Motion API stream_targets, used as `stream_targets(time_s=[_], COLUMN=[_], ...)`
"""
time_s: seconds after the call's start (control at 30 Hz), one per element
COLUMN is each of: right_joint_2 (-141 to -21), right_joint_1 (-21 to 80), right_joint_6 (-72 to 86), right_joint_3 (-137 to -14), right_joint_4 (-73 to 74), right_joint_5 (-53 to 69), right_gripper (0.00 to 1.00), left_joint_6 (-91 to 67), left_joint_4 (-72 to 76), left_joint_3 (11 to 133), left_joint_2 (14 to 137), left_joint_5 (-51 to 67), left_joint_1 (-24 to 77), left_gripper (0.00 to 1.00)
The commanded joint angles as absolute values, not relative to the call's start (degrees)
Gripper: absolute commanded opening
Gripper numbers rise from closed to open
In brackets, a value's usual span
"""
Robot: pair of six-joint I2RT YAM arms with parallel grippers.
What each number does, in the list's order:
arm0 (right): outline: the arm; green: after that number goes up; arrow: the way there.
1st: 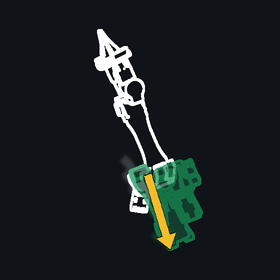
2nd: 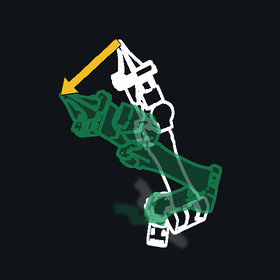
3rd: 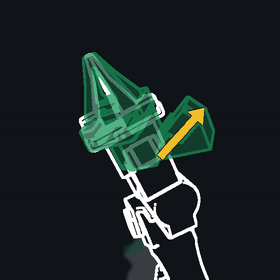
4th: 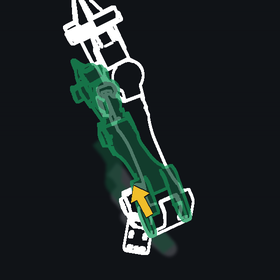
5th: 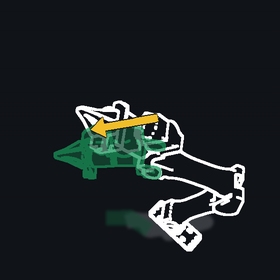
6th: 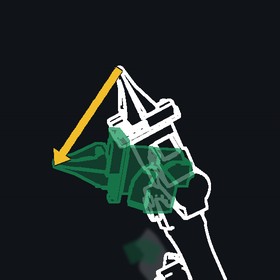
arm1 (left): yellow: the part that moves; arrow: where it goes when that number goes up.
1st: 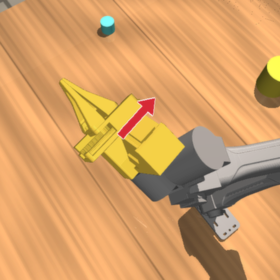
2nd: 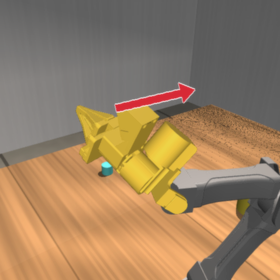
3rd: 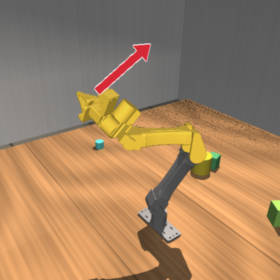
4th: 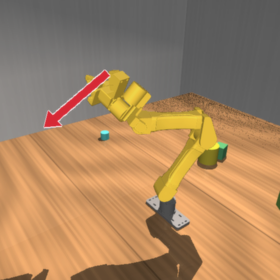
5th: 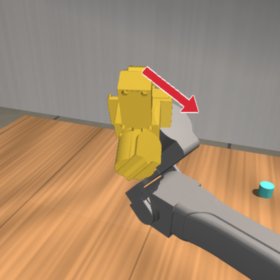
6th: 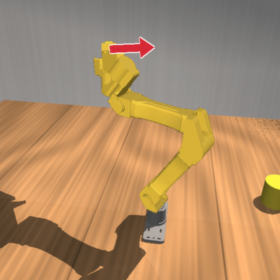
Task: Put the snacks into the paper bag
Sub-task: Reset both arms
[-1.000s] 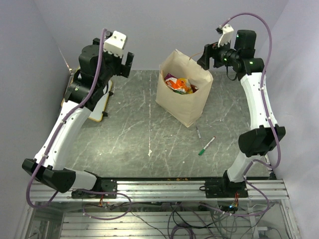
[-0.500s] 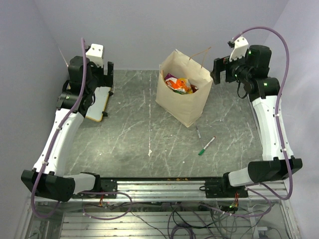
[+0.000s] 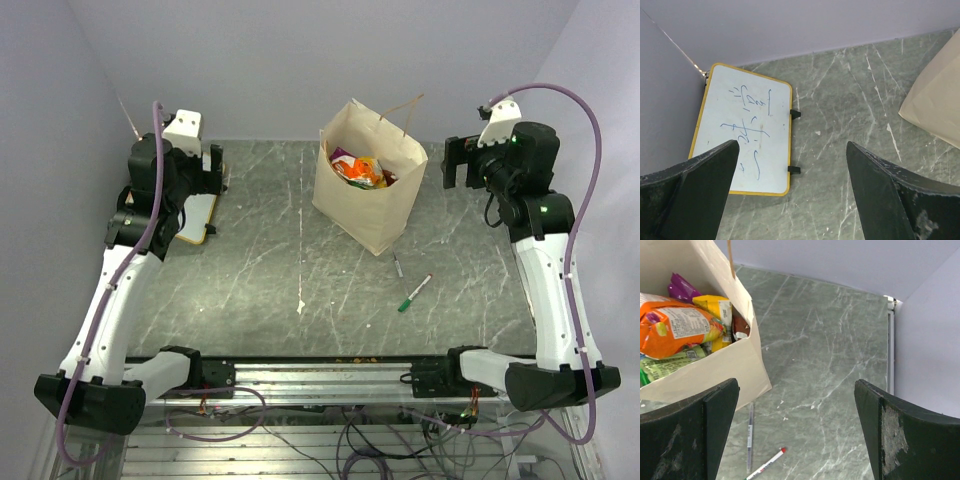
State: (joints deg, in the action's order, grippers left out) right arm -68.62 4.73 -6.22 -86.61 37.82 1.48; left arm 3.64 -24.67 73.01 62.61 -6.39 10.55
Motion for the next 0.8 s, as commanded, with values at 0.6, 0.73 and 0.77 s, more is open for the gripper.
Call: stream_targets(time_s=[0.6,0.73,0.77], right_joint_2=[-57.8,-57.2,-57.4], right_joint_1=[-4.2,-5.1,-5.2], right_joint_6=[-3.7,-5.2,-5.3], right_joint_3=[-72.7,-73.9,-74.0], right_joint_4=[25.7,27.5,27.6], right_joint_5=[2.2,1.0,0.7], right_gripper=[1.0,1.0,1.0], left_joint_6=[6.5,6.7,6.7], left_joint_4=[-22.9,-24.3,-24.4], left_joint_3=[67.0,68.1,68.1], left_joint_2=[51.4,50.9,51.0], left_joint_5=[-2.6,-2.7,-2.9], left_joint_1=[6.5,6.0,6.0], left_gripper=[0.99,0.99,0.99])
